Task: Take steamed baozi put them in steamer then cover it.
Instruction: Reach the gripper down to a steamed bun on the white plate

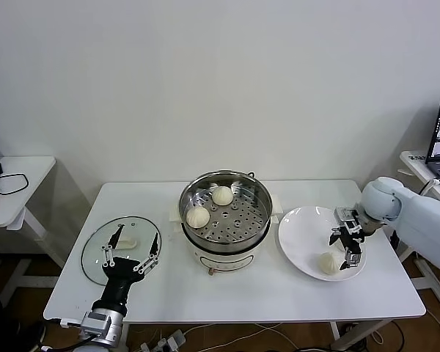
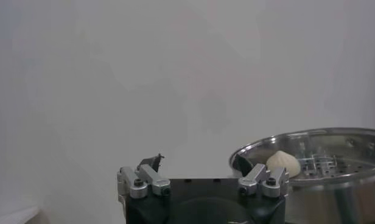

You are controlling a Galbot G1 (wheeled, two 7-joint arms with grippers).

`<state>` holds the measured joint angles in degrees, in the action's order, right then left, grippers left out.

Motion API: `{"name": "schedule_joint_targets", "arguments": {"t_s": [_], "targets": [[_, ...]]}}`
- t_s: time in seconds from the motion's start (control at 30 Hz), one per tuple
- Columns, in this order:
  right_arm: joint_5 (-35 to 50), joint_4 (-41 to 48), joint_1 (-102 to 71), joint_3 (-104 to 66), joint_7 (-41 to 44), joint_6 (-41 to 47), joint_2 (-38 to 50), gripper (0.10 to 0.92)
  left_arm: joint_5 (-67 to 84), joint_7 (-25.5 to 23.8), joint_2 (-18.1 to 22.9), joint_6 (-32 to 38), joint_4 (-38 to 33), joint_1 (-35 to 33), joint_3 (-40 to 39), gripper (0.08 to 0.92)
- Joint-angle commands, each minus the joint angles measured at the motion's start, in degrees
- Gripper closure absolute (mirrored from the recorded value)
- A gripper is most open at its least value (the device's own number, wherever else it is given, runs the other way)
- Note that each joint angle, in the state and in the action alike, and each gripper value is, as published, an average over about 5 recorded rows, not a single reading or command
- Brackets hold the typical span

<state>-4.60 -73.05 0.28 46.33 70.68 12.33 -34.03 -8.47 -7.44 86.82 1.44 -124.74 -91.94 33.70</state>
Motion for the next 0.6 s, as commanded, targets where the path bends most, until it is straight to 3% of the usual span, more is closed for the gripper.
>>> {"name": "schedule_joint_targets", "arguments": {"t_s": [0.03,0.37,0.6], "targets": [[-2.3,2.5,-5.0,-3.4,-1.7,-0.6,-1.3,0.203,-0.1,0.0,0.0,0.0,0.3,0.1,-0.1,0.177],[-2.4,4.1,-5.5,-3.8,-1.5,-0.1,-3.4,0.209,-0.1,0.0,0.0,0.0,0.8,0.5,0.1,0.177],[-2.6,4.5,-5.5,-4.1,-1.5,0.0,-3.9,0.336,-0.1,0.0,0.2,0.1,0.9,0.7,-0.1,0.177]]}}
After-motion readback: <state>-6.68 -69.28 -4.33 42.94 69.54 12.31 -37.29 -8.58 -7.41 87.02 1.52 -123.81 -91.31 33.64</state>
